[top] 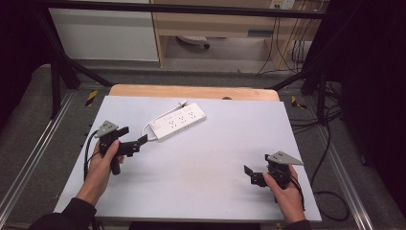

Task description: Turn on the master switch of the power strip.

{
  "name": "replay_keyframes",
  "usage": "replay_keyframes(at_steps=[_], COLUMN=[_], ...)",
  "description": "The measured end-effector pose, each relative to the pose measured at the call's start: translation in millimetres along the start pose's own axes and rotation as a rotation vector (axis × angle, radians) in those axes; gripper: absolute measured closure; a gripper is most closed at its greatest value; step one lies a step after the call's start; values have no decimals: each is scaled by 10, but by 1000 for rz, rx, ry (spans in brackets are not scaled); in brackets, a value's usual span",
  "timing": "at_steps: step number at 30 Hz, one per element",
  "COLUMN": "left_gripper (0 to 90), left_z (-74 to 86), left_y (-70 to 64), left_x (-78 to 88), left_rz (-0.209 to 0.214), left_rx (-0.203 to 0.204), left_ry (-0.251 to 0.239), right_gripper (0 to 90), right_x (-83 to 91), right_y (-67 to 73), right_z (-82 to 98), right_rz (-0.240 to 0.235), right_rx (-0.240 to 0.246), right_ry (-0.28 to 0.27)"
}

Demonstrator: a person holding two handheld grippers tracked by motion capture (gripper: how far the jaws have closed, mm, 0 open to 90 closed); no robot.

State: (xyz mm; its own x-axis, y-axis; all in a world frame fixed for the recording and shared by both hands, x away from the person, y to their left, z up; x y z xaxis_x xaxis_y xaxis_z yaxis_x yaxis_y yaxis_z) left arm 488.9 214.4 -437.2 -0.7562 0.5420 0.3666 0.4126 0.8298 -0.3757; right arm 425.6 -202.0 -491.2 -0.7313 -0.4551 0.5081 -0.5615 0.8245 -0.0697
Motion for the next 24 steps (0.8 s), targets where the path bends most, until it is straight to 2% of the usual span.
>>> replay_keyframes(at_steps=[11, 24], left_gripper=[67, 71], left_z=[103, 253], left_y=[27, -32], left_x=[245, 426], left_rz=[-11, -7], left_rx=[-2, 9], left_ry=[-1, 3], right_gripper=[36, 36], right_x=[-8, -8], right_y=[-4, 2], right_z=[5, 7], right_rz=[2, 0], right_rx=[-1, 0], right_ry=[2, 3])
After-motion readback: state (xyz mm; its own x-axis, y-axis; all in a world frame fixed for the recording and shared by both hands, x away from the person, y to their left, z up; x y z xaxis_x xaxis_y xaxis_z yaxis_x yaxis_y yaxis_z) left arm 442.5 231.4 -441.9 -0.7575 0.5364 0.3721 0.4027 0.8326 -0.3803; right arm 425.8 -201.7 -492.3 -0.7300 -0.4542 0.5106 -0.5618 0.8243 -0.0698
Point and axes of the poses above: each handheld gripper's, and its own axes: x roughly backward along the jaws, z roughly out of its underside, y roughly to its left, the point moved 10 cm from there along -x, roughly forward along the jaws, and after that the axes turned 11 degrees about x, right-handed, at the moved point
